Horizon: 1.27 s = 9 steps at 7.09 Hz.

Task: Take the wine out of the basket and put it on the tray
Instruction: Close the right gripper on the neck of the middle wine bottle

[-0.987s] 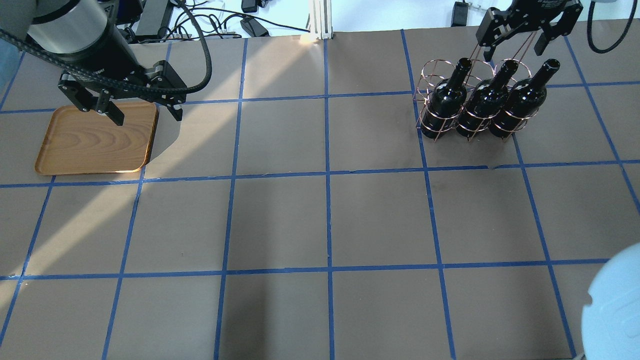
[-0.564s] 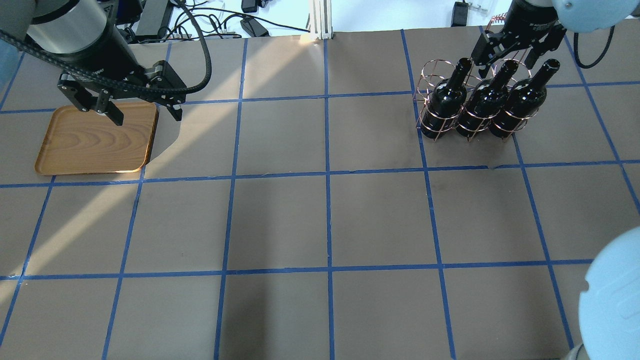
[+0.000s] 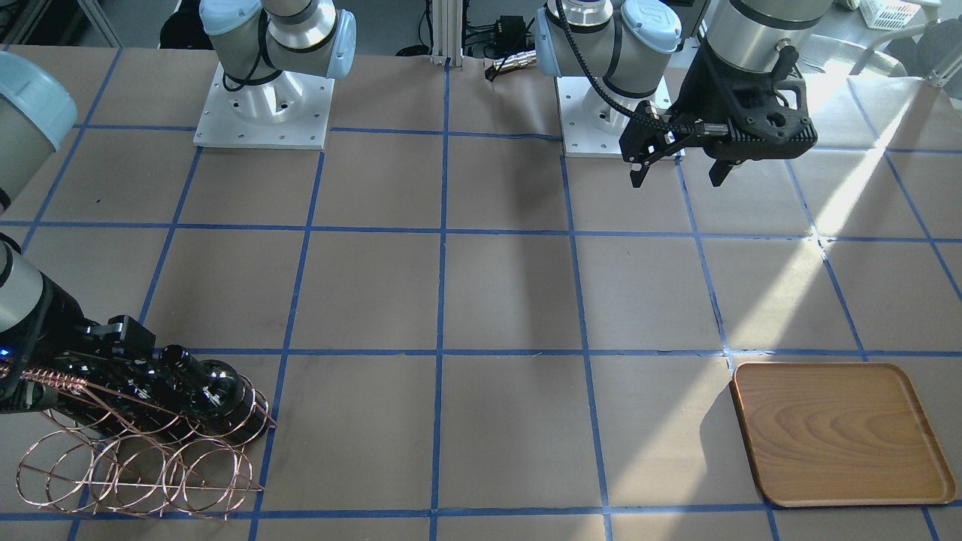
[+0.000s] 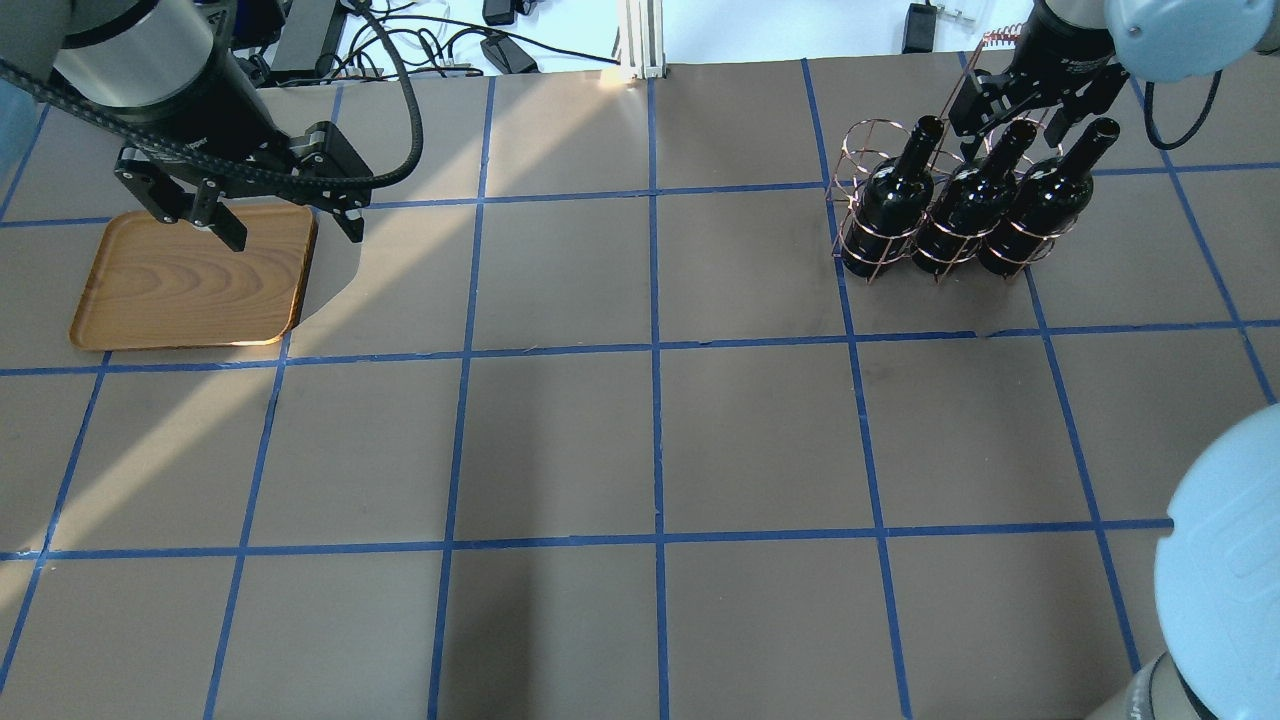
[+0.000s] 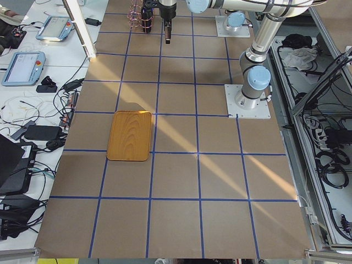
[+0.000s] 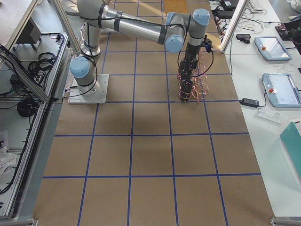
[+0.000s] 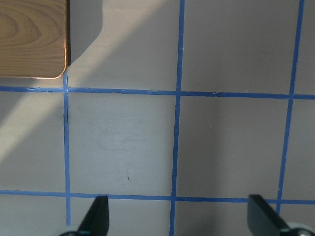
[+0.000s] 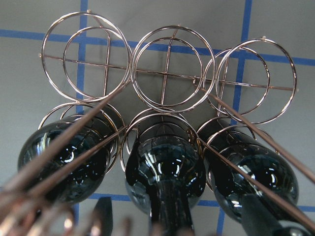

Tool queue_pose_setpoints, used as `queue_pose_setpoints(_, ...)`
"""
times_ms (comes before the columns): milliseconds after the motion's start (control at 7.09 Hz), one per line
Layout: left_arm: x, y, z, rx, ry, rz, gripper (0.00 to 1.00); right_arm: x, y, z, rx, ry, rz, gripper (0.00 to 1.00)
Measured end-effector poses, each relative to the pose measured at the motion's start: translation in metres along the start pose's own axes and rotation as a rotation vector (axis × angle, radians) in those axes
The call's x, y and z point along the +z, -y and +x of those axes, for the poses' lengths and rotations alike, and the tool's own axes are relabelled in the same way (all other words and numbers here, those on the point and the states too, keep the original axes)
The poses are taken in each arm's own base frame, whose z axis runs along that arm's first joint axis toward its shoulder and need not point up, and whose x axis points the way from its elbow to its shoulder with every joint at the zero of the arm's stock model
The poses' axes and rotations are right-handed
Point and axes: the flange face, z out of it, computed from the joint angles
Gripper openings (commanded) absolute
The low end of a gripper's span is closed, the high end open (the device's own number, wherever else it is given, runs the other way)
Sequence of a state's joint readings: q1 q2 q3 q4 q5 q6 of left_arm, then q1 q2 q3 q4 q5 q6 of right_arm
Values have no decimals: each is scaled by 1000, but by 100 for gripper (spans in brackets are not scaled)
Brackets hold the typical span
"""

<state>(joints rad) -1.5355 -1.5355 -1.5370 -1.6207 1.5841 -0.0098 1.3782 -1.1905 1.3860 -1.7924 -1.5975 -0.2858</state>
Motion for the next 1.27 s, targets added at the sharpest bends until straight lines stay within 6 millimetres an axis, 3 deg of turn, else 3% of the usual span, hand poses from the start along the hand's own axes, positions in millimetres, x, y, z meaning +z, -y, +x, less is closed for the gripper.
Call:
queue_pose_setpoints(141, 0, 0, 0, 1, 0, 0, 100, 3, 1, 0, 6, 5, -2, 80)
queue_pose_setpoints(423, 1, 0, 0, 0, 0, -2, 100, 4, 1, 0, 9, 7, -5, 54)
queue_pose_setpoints(705, 1, 0, 0, -2, -1, -2, 100, 5, 0, 0, 10, 8, -10, 43)
queue_pose_setpoints(846, 1, 0, 0, -2, 0, -2, 100, 5, 0, 0, 10, 9, -12, 26)
queue_pose_setpoints(1269, 1, 0, 0, -4, -1, -2, 100, 1, 0, 0, 15, 7, -7, 23)
